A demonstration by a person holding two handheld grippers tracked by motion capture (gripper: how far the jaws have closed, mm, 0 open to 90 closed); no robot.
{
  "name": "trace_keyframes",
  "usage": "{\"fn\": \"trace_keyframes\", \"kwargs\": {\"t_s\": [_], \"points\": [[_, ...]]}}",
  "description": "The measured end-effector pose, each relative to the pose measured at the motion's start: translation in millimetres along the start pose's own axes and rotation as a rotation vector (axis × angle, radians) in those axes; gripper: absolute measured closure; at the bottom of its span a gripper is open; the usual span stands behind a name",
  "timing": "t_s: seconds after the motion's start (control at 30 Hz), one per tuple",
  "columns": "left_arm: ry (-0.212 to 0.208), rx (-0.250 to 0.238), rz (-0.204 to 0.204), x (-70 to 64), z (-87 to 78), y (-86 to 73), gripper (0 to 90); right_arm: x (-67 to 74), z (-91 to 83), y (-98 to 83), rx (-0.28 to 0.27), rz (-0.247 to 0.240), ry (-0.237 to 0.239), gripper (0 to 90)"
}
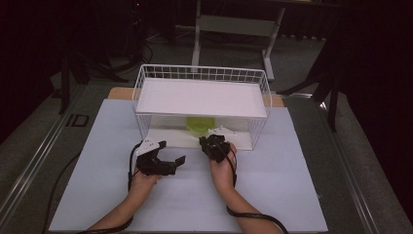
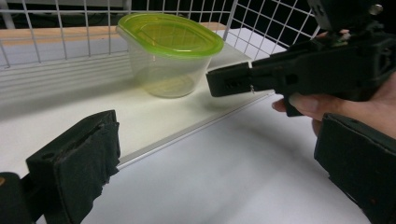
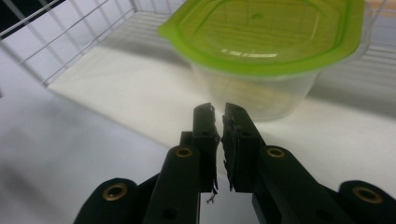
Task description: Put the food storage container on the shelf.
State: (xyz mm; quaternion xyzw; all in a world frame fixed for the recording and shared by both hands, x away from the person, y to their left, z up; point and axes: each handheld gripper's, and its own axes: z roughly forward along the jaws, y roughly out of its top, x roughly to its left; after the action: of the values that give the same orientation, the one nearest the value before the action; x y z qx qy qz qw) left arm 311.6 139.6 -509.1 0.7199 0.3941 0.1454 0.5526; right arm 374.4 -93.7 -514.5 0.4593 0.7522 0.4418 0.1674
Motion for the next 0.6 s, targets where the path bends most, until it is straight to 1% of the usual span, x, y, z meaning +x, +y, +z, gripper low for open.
{"fn": "trace_keyframes", "kwargs": {"t_s": [0.07,0.13,0.17,0.2,0.23,0.3,0.33,0.37,0.4,0.43,0.47,0.5,0.57,0.6], "points": [[-0.008,-0.004,0.007,-2.1,0.5,1.6,1.3,2.3,-5.1,-3.1,0.002,-0.005,0.016,81.4],[-0.027,-0.009,0.009,-4.5,0.9,3.1,1.3,5.2,-11.2,-6.3,0.006,-0.016,0.036,80.1],[-0.03,-0.005,0.013,-6.2,1.0,3.9,1.3,6.7,-13.7,-7.7,0.009,-0.024,0.05,78.3],[-0.043,-0.006,0.014,-8.0,0.9,4.5,1.2,8.1,-16.7,-8.9,0.012,-0.032,0.054,75.7],[-0.053,-0.005,0.019,-9.6,0.7,5.3,1.3,9.2,-20.3,-10.0,0.003,-0.033,0.059,74.6],[-0.068,-0.004,0.031,-13.4,-0.2,7.1,1.3,10.8,-26.3,-10.8,0.0,-0.041,0.078,68.4],[-0.076,-0.004,0.039,-15.0,-0.9,8.2,1.3,12.0,-29.2,-11.2,-0.006,-0.051,0.078,67.1],[-0.08,-0.002,0.051,-16.4,-1.9,9.5,1.3,12.8,-32.5,-11.4,-0.012,-0.058,0.085,63.8],[-0.086,-0.006,0.058,-17.8,-3.0,10.5,1.3,13.7,-35.2,-11.2,-0.015,-0.065,0.094,58.8],[-0.086,-0.006,0.058,-17.8,-3.0,10.5,1.3,13.7,-35.2,-11.2,-0.015,-0.065,0.094,58.8],[-0.105,0.003,0.074,-20.4,-5.2,12.7,1.3,14.5,-38.1,-11.4,-0.021,-0.071,0.097,56.4],[-0.109,0.006,0.078,-21.3,-5.9,13.1,1.3,15.4,-45.3,-11.8,-0.027,-0.076,0.106,49.4],[-0.129,0.007,0.089,-22.5,-10.7,14.1,1.3,15.6,-51.4,-12.6,-0.042,-0.072,0.107,45.1],[-0.129,0.007,0.089,-22.5,-10.7,14.1,1.3,15.6,-51.4,-12.6,-0.042,-0.072,0.107,45.1]]}}
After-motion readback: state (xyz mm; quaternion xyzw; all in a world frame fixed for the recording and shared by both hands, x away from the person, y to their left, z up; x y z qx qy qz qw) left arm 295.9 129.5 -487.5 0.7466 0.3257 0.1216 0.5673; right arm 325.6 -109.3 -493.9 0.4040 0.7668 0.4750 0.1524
